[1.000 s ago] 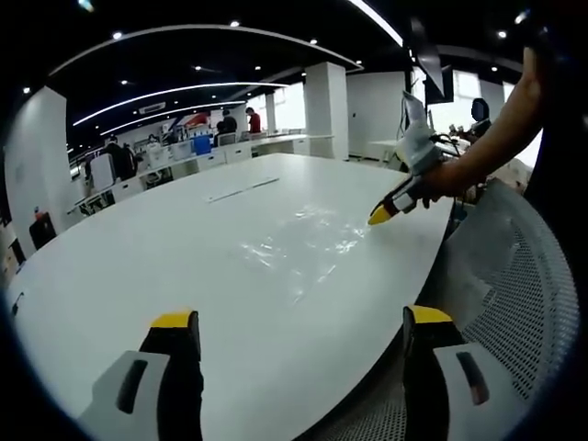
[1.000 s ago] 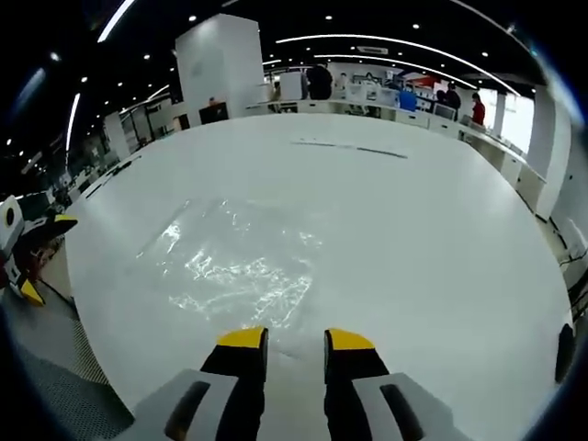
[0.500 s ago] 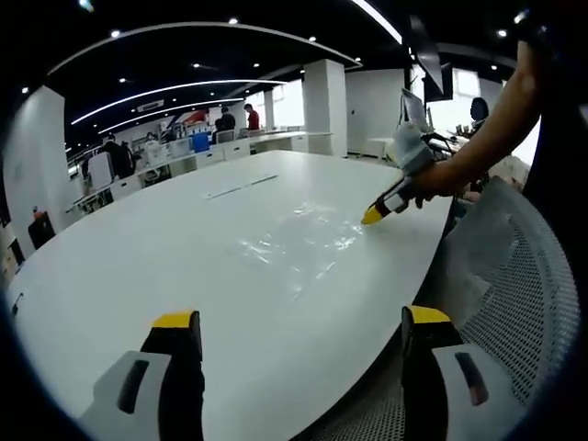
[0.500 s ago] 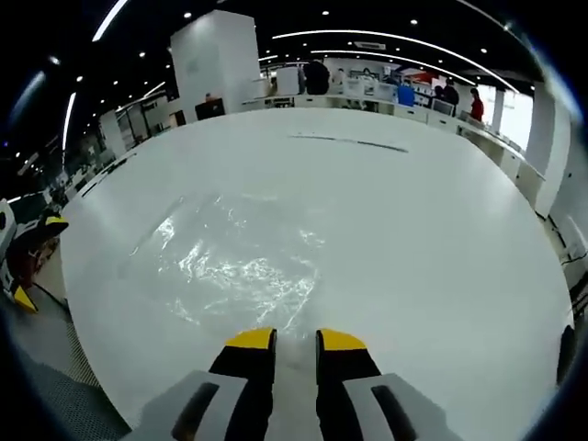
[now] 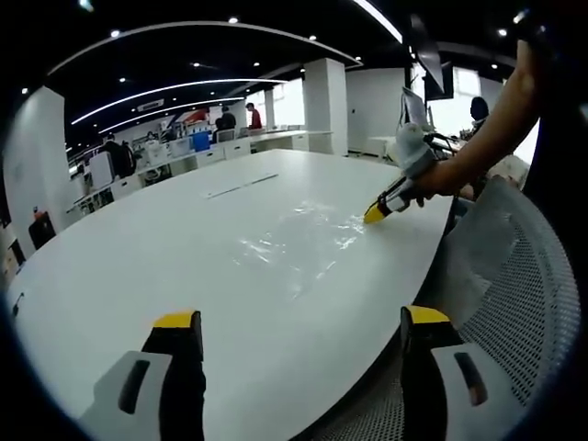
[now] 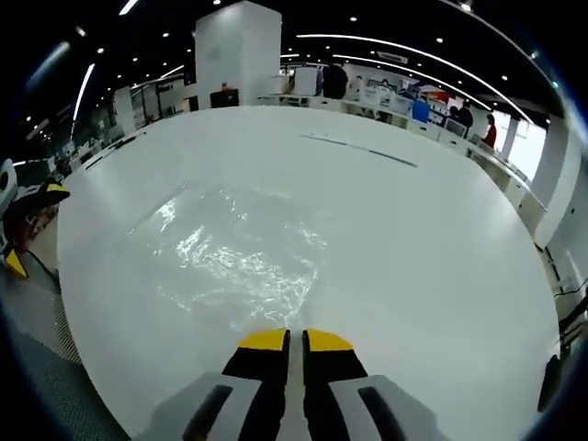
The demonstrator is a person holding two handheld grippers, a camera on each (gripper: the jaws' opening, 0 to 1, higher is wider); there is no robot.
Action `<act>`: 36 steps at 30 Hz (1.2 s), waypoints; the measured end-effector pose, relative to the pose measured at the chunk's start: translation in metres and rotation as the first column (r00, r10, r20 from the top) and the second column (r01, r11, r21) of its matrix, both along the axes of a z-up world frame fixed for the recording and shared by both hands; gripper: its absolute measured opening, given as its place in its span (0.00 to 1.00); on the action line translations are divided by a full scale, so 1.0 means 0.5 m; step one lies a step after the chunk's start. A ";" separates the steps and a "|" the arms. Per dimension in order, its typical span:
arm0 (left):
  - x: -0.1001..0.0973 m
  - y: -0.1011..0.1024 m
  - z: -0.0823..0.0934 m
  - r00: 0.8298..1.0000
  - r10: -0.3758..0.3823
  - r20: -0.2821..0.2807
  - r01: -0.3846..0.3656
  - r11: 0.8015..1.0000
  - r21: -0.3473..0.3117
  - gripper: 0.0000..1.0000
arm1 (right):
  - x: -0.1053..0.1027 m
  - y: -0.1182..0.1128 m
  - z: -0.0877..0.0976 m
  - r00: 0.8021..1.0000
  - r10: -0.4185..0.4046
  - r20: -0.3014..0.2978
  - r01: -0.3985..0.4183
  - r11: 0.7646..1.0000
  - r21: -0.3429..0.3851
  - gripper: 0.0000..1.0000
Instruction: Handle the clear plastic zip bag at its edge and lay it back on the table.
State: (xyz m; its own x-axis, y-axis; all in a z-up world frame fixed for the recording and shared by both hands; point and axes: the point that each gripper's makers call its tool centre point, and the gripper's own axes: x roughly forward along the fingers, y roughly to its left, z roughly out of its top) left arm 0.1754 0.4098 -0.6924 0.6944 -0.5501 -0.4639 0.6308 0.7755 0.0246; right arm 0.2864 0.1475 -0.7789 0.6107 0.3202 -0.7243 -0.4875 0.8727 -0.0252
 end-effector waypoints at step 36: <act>0.002 0.001 0.008 1.000 0.005 0.021 -0.004 1.000 -0.015 0.88 | -0.017 0.013 0.077 0.981 0.124 0.150 -0.121 0.992 -0.028 0.00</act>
